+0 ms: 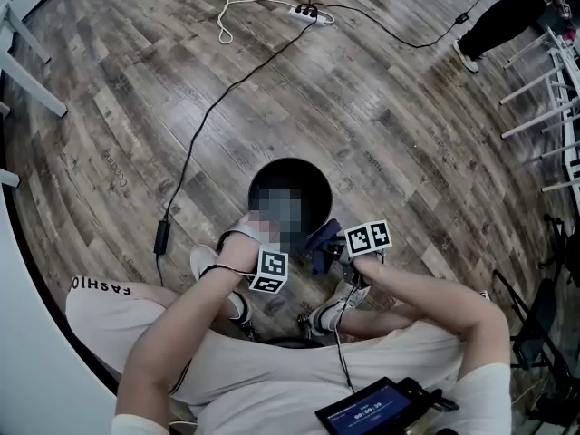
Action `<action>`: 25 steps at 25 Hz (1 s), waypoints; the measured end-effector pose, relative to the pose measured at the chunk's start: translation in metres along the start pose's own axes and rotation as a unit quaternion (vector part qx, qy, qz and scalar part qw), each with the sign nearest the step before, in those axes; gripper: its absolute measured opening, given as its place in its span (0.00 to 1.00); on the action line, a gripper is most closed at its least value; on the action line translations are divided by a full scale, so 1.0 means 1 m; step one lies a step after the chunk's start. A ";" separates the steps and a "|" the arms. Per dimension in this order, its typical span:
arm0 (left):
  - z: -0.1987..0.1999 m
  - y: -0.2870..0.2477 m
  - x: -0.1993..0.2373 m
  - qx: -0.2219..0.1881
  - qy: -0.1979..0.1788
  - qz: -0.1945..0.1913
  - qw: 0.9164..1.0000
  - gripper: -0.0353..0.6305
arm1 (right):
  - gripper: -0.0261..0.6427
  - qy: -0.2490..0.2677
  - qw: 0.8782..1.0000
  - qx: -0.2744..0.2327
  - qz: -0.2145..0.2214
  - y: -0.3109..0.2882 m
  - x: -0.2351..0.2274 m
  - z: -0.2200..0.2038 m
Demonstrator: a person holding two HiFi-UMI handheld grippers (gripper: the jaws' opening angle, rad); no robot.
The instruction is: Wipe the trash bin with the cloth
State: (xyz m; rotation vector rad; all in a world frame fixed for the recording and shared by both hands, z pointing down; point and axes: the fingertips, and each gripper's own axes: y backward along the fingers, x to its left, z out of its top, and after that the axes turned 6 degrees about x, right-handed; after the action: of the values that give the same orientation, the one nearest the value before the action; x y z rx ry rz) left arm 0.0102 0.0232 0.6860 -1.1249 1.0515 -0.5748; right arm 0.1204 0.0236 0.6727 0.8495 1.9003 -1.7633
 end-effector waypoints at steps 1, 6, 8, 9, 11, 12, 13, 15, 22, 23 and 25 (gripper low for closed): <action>0.000 0.000 -0.003 0.002 -0.012 0.003 1.000 0.26 | 0.15 0.000 1.000 -0.007 0.009 0.004 0.012 0.001; -0.003 -0.001 -0.001 0.008 -0.036 0.021 0.999 0.22 | 0.15 -0.003 0.999 -0.023 0.023 0.010 0.041 0.019; 0.000 -0.001 -0.001 0.005 -0.034 0.021 0.999 0.22 | 0.15 -0.010 0.999 -0.023 0.024 0.007 0.038 0.020; 0.002 0.000 -0.002 0.003 -0.032 0.019 0.999 0.22 | 0.15 -0.012 0.999 -0.022 0.023 0.005 0.035 0.019; 0.005 0.001 -0.004 -0.001 -0.030 0.013 0.999 0.21 | 0.15 -0.010 1.000 -0.018 0.017 0.000 0.027 0.017; 0.006 0.001 -0.004 -0.004 -0.030 0.010 0.999 0.21 | 0.15 -0.008 1.000 -0.016 0.011 -0.004 0.023 0.017; 0.007 0.002 -0.003 -0.006 -0.030 0.008 1.000 0.21 | 0.15 -0.005 1.000 -0.014 0.006 -0.008 0.017 0.017; 0.009 0.002 -0.004 -0.009 -0.028 0.007 1.000 0.21 | 0.15 -0.003 1.000 -0.008 -0.004 -0.018 0.003 0.016; 0.012 0.003 0.001 -0.008 -0.019 0.012 1.000 0.21 | 0.15 0.008 1.000 -0.004 -0.024 -0.067 -0.053 0.015; 0.013 0.003 0.001 -0.008 -0.018 0.012 1.000 0.21 | 0.15 0.005 1.000 -0.005 -0.027 -0.075 -0.062 0.013; 0.014 0.003 0.002 -0.010 -0.017 0.013 1.000 0.21 | 0.15 -0.003 1.000 -0.006 -0.031 -0.091 -0.077 0.010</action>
State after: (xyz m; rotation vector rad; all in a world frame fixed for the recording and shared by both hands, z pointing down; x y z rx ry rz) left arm 0.0229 0.0286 0.6828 -1.1329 1.0427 -0.5250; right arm 0.1142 0.0005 0.7894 0.7890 1.9508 -1.7857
